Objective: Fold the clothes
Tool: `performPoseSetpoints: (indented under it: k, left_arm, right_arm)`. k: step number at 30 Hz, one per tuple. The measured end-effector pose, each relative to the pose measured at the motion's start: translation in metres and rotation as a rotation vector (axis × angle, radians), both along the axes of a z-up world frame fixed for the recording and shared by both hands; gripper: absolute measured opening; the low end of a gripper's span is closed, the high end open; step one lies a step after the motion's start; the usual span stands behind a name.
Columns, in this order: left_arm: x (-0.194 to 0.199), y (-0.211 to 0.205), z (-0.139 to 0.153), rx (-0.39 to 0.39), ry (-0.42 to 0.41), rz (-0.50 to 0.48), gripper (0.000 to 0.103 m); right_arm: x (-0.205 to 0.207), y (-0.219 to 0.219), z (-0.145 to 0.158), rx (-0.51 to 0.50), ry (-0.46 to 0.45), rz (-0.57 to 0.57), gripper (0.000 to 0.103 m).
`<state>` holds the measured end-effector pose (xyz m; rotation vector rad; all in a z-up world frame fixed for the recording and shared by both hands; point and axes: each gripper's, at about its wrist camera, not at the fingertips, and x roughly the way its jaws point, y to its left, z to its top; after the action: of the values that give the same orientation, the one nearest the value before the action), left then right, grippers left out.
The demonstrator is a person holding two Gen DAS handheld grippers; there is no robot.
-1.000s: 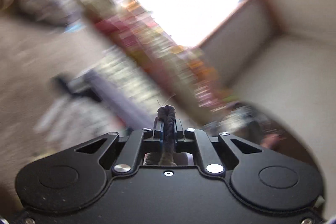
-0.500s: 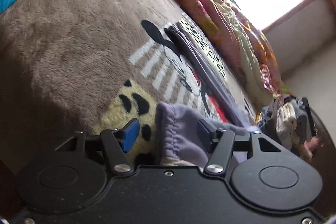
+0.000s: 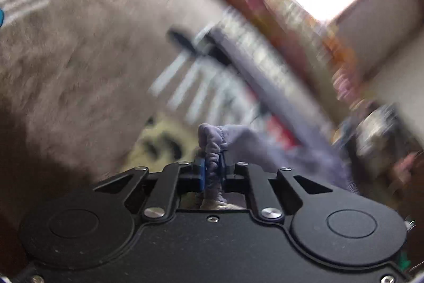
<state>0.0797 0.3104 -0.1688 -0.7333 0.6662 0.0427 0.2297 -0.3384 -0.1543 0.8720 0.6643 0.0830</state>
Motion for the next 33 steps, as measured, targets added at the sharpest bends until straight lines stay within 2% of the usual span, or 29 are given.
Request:
performPoseSetpoints:
  k: [2,3,4,5,6,8,11,14,15,18,21,24,27,31,32,33]
  left_arm:
    - [0.001,0.0,-0.004,0.023,0.038,0.002,0.013]
    - [-0.002,0.001,-0.002,0.026,0.035,0.005,0.016]
    - [-0.005,0.002,-0.001,0.031,0.032,0.007,0.018]
    - [-0.007,0.003,0.0,0.042,0.025,0.009,0.022]
    - [-0.009,0.005,0.002,0.047,0.01,0.022,0.028]
    - [-0.013,0.008,0.006,0.059,-0.02,0.048,0.043]
    - [-0.003,0.011,0.015,0.107,-0.052,0.075,0.045]
    - [0.014,0.017,0.024,0.114,-0.07,0.083,0.047]
    - [0.021,0.019,0.027,0.127,-0.062,0.081,0.048]
    - [0.045,0.027,0.037,0.202,-0.052,0.107,0.048]
    - [0.081,0.04,0.042,0.179,-0.083,0.088,0.051]
    - [0.124,0.047,0.042,0.189,-0.08,0.06,0.054]
    - [0.168,0.054,0.033,0.166,-0.069,0.04,0.055]
    - [0.221,0.064,0.024,0.15,-0.03,0.022,0.056]
    - [0.233,0.067,0.022,0.143,-0.021,0.017,0.058]
    - [0.243,0.07,0.018,0.124,-0.01,0.013,0.059]
  right_arm:
    - [-0.009,-0.017,-0.03,0.111,0.093,-0.032,0.01]
    - [-0.013,-0.022,-0.032,0.142,0.088,-0.032,0.01]
    - [-0.014,-0.022,-0.026,0.111,0.096,-0.023,0.012]
    - [-0.015,-0.021,-0.019,0.067,0.098,-0.021,0.02]
    - [-0.016,-0.021,-0.011,0.028,0.091,-0.026,0.029]
    - [-0.016,-0.021,0.003,-0.045,0.068,-0.041,0.037]
    - [-0.006,-0.021,0.02,-0.142,0.018,-0.008,0.037]
    - [0.023,-0.015,0.03,-0.208,-0.007,0.051,0.037]
    - [0.033,-0.011,0.033,-0.234,-0.01,0.079,0.041]
    - [0.065,0.004,0.039,-0.309,-0.009,0.149,0.047]
    - [0.101,0.019,0.038,-0.359,0.008,0.216,0.053]
    - [0.139,0.032,0.032,-0.381,0.031,0.288,0.057]
    - [0.169,0.044,0.029,-0.42,0.016,0.376,0.057]
    - [0.19,0.068,0.022,-0.55,0.04,0.545,0.056]
    - [0.191,0.07,0.021,-0.569,0.031,0.564,0.054]
    - [0.192,0.071,0.021,-0.581,0.024,0.576,0.046]
